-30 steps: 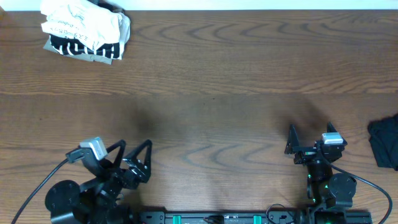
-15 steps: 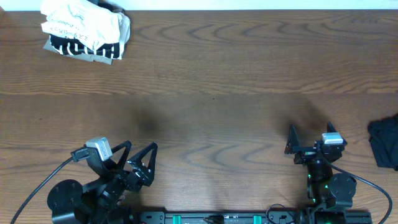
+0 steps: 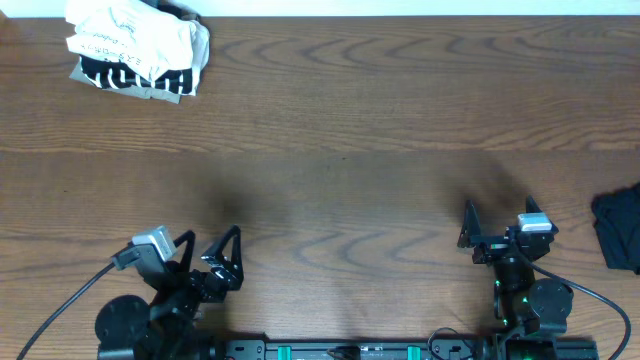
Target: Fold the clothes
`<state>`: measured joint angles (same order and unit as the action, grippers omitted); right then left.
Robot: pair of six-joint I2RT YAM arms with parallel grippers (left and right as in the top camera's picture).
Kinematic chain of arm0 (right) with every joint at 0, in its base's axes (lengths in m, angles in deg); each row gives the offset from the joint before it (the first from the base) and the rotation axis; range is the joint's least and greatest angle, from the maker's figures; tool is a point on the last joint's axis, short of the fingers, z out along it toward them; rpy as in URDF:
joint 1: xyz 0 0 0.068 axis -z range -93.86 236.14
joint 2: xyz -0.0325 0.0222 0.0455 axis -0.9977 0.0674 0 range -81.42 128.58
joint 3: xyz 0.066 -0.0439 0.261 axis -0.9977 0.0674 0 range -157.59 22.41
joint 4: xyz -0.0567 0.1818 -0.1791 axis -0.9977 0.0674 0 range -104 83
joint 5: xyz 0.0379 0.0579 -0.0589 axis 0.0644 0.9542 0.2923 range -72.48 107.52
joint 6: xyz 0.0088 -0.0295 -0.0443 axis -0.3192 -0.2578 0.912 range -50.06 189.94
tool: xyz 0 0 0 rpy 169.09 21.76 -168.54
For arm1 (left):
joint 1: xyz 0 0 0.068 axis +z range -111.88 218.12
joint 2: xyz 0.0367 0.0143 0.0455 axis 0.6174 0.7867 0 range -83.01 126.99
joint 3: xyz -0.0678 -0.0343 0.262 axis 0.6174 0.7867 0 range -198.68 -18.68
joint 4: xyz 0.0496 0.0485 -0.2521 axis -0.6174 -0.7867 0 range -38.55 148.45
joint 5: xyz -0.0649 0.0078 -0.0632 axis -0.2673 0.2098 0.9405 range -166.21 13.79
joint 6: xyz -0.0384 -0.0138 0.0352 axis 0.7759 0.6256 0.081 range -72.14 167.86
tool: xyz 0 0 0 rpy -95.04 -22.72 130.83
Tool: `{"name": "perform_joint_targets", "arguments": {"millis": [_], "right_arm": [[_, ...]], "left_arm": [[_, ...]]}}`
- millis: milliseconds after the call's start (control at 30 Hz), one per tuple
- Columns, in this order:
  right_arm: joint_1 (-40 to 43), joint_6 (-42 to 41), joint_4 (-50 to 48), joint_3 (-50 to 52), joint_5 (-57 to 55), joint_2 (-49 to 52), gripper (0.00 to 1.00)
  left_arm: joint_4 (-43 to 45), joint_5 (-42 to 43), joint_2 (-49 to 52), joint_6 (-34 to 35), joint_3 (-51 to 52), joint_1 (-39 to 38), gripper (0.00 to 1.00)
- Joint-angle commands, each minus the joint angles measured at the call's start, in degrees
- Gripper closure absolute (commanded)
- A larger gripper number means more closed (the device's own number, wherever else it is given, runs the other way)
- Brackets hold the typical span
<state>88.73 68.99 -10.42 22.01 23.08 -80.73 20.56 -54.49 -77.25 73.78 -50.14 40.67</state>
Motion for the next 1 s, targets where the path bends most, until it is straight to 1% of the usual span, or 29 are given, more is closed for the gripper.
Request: {"name": "perform_joint_targets", "arguments": {"millis": [0, 67, 133, 267, 400, 533, 667, 733, 800, 967], "right_arm": [[-1.2, 0.8, 0.3, 0.1, 0.1, -0.4, 0.01], [-1.2, 0.8, 0.3, 0.1, 0.1, -0.4, 0.01], [-1.2, 0.8, 0.3, 0.1, 0.1, -0.4, 0.01], [-1.2, 0.8, 0.3, 0.1, 0.1, -0.4, 0.01], [-1.2, 0.8, 0.3, 0.1, 0.1, -0.4, 0.01], [-1.2, 0.8, 0.3, 0.1, 0.1, -0.4, 0.01], [-1.2, 0.8, 0.3, 0.1, 0.1, -0.4, 0.01], [-1.2, 0.8, 0.2, 0.1, 0.1, -0.4, 0.01], [-1.2, 0.8, 0.3, 0.1, 0.1, -0.4, 0.01], [-1.2, 0.8, 0.3, 0.1, 0.1, -0.4, 0.01]], "left_arm": [[4.2, -7.7, -2.8, -1.6, 3.2, -1.6, 0.02], [9.6, -7.7, -4.0, -5.1, 6.6, -1.9, 0.02], [14.7, -7.7, -4.8, -7.0, 9.9, -1.8, 0.02], [25.8, -8.5, -5.4, -7.5, 16.7, -1.8, 0.02], [33.3, -12.3, -5.7, -7.5, 21.7, -1.9, 0.02], [35.5, -16.4, -5.7, -7.7, 24.9, -2.0, 0.02], [35.8, -16.5, -5.7, -12.9, 25.7, -2.0, 0.02], [35.8, -17.9, -5.7, -14.6, 25.7, -2.0, 0.02], [35.8, -19.8, -5.7, -14.8, 25.7, -2.0, 0.02], [36.4, -20.4, -5.7, -16.1, 26.8, -2.0, 0.02]]}}
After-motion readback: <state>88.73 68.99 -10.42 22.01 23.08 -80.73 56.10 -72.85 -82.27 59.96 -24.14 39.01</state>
